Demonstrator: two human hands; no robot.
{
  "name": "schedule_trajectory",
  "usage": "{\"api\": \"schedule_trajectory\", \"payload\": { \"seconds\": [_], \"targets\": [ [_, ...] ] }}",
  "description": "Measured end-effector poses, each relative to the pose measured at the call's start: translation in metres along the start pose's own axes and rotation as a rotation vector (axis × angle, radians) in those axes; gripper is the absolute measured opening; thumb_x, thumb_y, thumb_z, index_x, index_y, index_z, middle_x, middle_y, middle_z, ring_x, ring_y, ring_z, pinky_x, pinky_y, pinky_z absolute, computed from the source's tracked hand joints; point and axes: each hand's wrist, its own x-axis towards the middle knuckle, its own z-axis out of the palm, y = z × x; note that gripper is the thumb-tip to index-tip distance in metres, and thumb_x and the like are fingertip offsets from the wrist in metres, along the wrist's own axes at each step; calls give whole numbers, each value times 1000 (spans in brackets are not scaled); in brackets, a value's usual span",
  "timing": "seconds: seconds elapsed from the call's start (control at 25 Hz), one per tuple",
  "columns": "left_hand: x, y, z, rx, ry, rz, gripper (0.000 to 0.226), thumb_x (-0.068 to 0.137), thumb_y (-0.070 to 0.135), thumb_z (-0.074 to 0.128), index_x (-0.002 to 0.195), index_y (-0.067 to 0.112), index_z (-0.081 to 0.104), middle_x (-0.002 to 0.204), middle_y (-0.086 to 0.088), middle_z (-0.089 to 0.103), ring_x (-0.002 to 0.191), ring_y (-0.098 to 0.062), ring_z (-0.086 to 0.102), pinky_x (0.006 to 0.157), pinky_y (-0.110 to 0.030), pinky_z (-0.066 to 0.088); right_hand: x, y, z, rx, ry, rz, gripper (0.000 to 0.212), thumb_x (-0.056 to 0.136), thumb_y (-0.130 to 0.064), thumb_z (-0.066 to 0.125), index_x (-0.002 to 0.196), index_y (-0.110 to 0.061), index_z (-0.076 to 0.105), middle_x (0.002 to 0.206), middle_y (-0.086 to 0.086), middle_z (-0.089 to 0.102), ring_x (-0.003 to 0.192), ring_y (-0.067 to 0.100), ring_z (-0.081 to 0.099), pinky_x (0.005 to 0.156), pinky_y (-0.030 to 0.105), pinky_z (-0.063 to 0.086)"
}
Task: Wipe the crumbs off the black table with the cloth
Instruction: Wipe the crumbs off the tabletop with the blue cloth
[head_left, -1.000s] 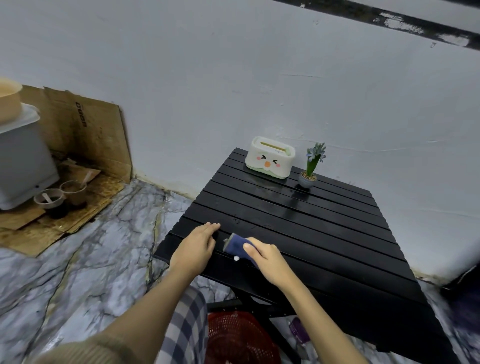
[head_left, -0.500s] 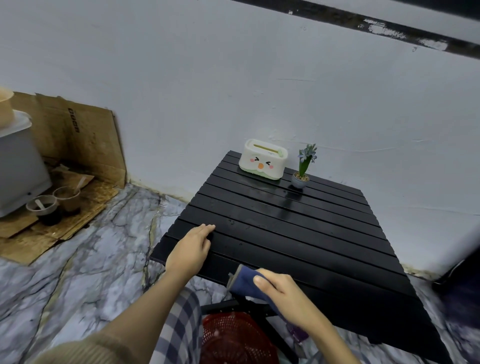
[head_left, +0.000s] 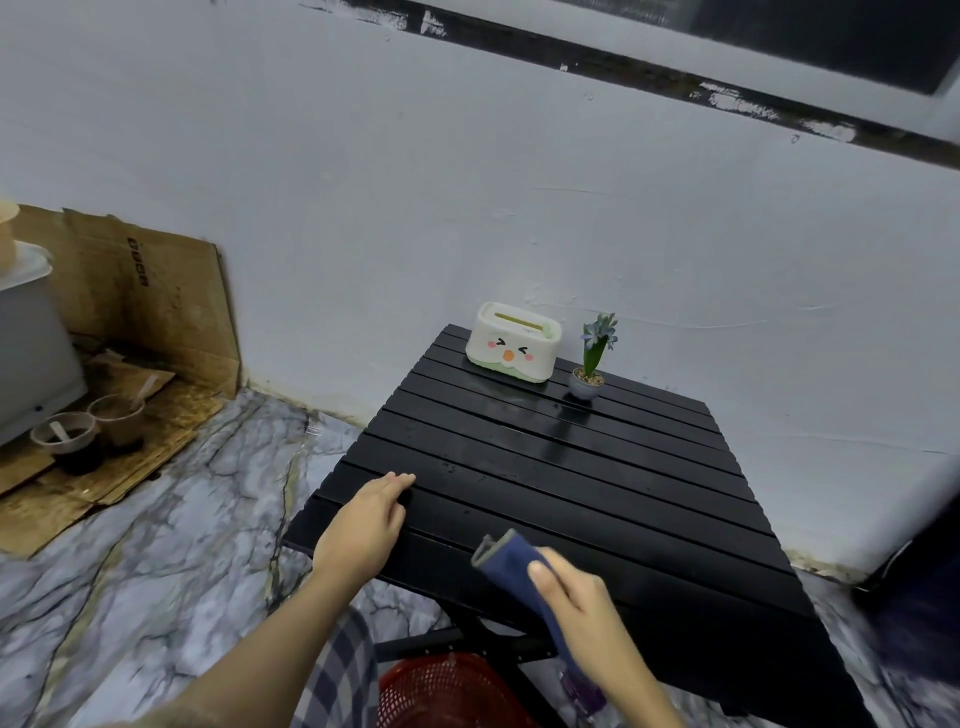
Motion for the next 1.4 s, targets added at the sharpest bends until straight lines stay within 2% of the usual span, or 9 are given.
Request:
{"api": "schedule_trajectory", "payload": {
  "seconds": [0.12,0.24,0.36,0.6,0.8,0.88,1.0,1.16,1.4],
  "targets": [
    [0,0,0,2,5,5,46,93,14,33,137,25,39,149,-1,37,138,-11,32,109,-28,31,11,6,-24,11,225,38,28,93,-22,44,88,-47,56,78,-33,69,77,-13,62,67,4,42],
    [0,0,0,4,5,6,46,93,15,33,137,25,39,148,-1,38,138,-12,31,110,-29,30,26,18,-35,-91,271,105,23,95,-24,41,91,-35,60,71,-9,68,68,9,61,58,8,40],
    [0,-1,0,3,5,0,46,93,15,32,137,26,39,149,-1,38,137,-12,33,109,-29,32,32,30,-14,-231,197,86,24,95,-26,41,106,-18,61,78,-1,68,74,16,62,60,17,37],
    [1,-2,1,9,2,4,46,93,16,33,137,26,39,148,-2,38,137,-12,33,108,-29,33,11,16,14,-183,19,-10,24,94,-33,40,109,-33,58,87,-12,71,82,3,65,69,17,44],
    [1,-1,1,9,10,10,46,92,15,33,137,25,39,148,-3,39,137,-12,33,108,-29,32,-9,19,11,-104,-122,-13,18,91,-38,44,89,-53,55,77,-38,65,81,-8,62,71,12,43],
    [0,-1,1,3,9,11,46,92,15,33,137,25,39,148,-3,39,138,-12,33,108,-29,32,-11,28,-5,28,-20,63,19,83,-49,49,92,-43,65,88,-29,71,91,-6,62,78,12,45],
    [1,-2,1,1,16,12,46,92,15,34,136,25,40,147,-2,40,137,-12,33,109,-29,32,-8,56,-47,149,295,226,56,78,-53,56,113,-9,64,108,1,66,111,20,59,73,-3,40],
    [3,-3,2,3,16,4,45,92,16,34,136,25,41,147,-2,40,136,-13,35,108,-30,33,-11,67,-108,68,582,315,40,93,-28,44,110,5,58,114,25,62,103,27,55,77,29,37],
    [3,-3,3,3,18,-7,45,92,16,34,135,27,41,147,-1,40,135,-13,36,107,-30,34,7,75,-68,-230,452,307,29,94,-21,42,112,-7,60,103,25,69,99,40,62,74,34,38]
  ]
}}
